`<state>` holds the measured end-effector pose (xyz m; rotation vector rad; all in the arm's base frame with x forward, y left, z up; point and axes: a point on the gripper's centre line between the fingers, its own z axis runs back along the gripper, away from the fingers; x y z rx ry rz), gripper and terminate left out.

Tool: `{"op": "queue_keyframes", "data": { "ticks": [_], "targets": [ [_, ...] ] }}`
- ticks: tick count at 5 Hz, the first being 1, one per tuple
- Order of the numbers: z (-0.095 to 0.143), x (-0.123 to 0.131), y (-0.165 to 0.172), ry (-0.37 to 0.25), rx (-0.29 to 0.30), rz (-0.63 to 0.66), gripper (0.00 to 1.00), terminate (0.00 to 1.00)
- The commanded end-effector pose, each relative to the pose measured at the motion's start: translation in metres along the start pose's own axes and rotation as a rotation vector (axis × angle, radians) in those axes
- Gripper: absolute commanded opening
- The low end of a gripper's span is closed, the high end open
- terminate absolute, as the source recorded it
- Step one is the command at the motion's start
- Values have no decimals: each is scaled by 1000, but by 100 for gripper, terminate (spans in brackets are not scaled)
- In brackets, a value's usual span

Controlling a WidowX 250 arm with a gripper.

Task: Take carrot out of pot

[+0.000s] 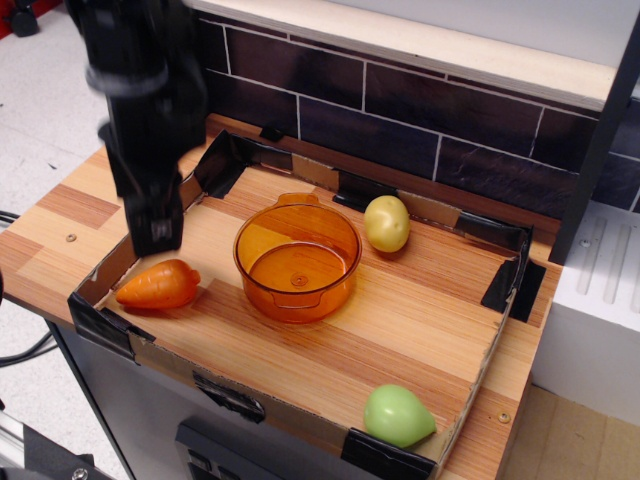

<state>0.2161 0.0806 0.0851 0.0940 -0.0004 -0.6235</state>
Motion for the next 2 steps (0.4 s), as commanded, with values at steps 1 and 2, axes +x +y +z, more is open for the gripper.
{"op": "queue_keyframes", "data": {
  "ticks": [1, 2],
  "targets": [
    [31, 4, 22, -23, 4, 17, 100, 0],
    [31, 4, 22, -23, 4, 17, 100, 100]
  ]
}}
